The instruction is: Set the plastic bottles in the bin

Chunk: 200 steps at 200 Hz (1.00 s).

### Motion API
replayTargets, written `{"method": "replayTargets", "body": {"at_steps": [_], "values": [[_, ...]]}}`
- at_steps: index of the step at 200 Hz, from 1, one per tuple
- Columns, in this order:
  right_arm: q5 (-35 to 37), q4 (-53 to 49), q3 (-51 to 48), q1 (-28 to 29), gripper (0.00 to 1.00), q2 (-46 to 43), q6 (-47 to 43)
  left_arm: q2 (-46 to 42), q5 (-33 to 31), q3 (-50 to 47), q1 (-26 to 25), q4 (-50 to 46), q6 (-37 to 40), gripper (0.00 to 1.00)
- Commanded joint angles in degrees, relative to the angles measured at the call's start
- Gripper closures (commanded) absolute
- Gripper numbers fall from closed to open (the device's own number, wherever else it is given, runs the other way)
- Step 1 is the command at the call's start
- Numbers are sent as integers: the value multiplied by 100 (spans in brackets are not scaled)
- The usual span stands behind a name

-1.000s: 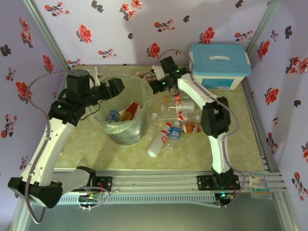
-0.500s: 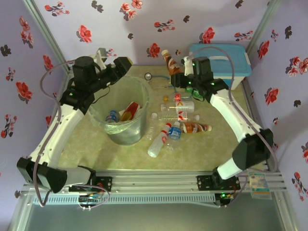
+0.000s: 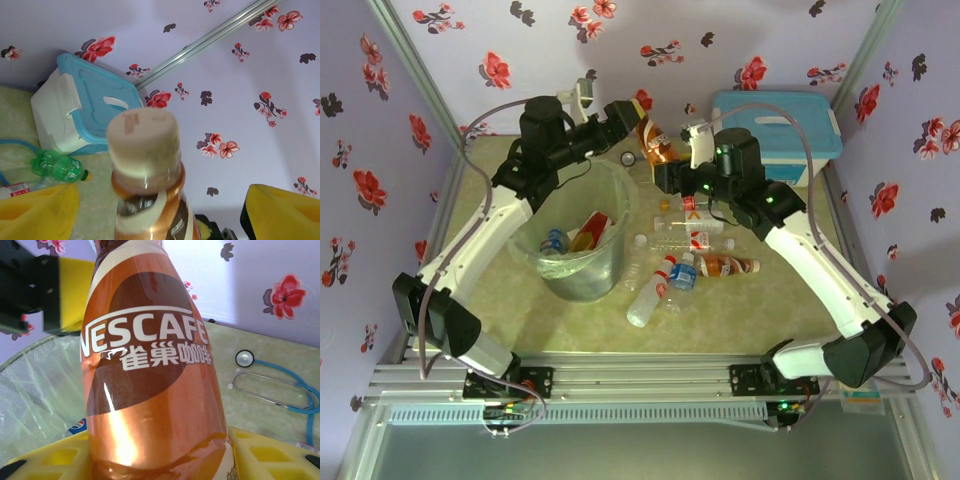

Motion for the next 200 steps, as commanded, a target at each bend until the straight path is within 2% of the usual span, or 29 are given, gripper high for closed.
{"method": "replayTargets", "body": {"at_steps": [1,31,62,84,95,108,135,146,178,200], "values": [[-166,-19,189,98,48,-29,-111,168,105,157,-45,492,-248,17],[-236,98,87,181,48,-29,-67,285,74,165,-63,676,-398,25],[-204,159,10,190,48,-28,-55,308,73,180,-95,741,-470,48],[-210,197,11,185,47,-6,-43,307,73,187,-94,732,-470,60],[-204,195,23,190,43,22,-42,314,73,203,-94,711,-470,64],[-178,230,40,190,36,25,-54,308,73,234,-94,686,-462,68],[-80,130,200,184,15,24,-125,290,78,324,-60,614,-392,73],[-3,-42,379,173,1,54,-155,299,158,339,-18,667,-423,74],[591,-505,700,-5,1,-167,-287,133,365,383,268,332,-229,76],[695,-697,656,-430,1,-457,-258,-126,535,516,633,-547,310,77]]}}
